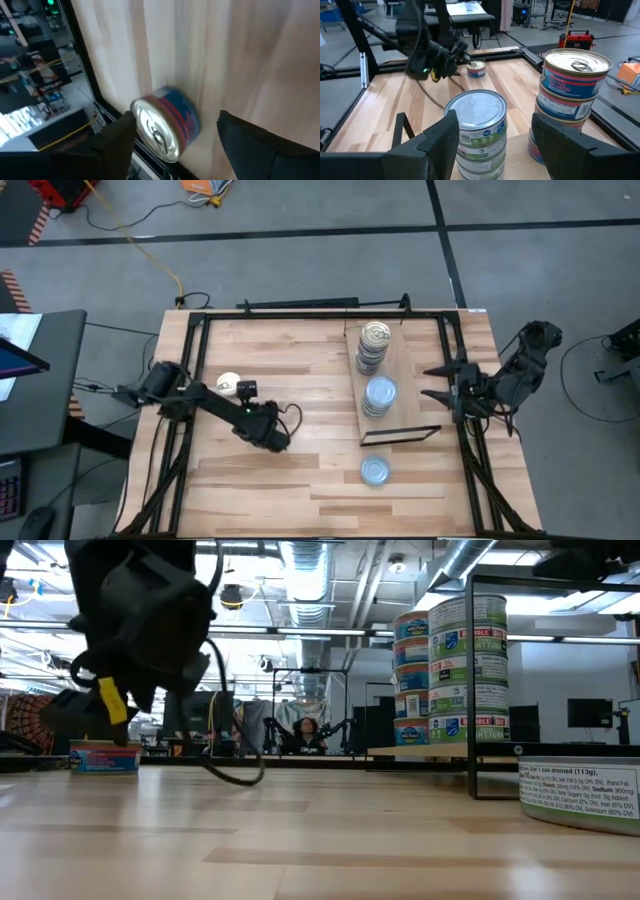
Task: Stack canned seafood by type on shelf
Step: Stack the blue-pink tuna can on top of the other blue-pink tuna can on the shelf
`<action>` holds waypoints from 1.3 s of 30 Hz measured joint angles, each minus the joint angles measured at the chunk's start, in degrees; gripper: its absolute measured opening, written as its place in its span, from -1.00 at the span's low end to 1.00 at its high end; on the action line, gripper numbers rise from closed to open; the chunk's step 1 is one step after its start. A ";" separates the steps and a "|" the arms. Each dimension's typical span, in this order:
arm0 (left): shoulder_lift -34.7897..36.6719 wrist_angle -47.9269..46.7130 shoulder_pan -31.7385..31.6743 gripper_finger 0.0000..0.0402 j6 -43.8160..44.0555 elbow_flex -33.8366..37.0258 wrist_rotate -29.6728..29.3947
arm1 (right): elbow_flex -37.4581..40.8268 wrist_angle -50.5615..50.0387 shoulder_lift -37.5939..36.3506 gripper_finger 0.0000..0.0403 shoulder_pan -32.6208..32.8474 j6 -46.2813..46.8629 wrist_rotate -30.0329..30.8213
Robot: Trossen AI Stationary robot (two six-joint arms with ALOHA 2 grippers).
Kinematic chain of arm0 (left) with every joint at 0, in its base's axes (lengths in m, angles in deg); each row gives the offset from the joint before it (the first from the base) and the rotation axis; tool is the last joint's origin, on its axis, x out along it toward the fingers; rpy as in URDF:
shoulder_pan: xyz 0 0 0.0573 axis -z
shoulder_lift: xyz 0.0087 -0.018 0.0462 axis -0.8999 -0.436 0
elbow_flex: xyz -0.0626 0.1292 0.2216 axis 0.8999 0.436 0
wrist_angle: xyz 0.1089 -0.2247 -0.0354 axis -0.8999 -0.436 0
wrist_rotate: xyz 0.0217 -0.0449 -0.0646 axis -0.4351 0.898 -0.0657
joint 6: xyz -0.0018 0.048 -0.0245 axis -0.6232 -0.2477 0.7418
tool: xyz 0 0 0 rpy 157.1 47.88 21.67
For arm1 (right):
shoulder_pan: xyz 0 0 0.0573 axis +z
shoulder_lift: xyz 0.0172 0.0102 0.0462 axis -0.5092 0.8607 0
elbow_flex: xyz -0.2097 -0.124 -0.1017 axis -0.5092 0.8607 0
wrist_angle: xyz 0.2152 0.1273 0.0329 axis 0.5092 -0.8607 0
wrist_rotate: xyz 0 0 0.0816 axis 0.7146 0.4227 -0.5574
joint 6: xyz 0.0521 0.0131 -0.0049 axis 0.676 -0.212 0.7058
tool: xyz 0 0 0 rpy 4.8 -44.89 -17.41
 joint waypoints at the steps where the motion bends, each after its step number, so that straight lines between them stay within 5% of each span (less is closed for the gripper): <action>1: 0.93 0.69 -0.40 0.29 0.36 1.43 0.05 | 0.00 -0.02 0.45 0.38 0.00 -0.13 -0.10; 12: 27.95 9.23 -1.64 0.00 10.68 16.26 2.07 | 0.00 1.46 2.08 0.38 0.00 -1.87 -0.40; 18: 37.65 18.38 0.05 0.00 2.16 23.16 7.50 | 0.00 1.85 2.06 0.38 0.00 -2.31 -0.38; 24: 36.51 21.64 0.05 0.00 0.52 26.42 6.51 | 0.00 1.77 2.06 0.38 0.00 -2.50 -0.38; 39: 18.81 18.66 -2.41 -0.16 2.62 24.70 4.68 | 0.00 1.75 2.03 0.38 0.00 -2.40 -0.33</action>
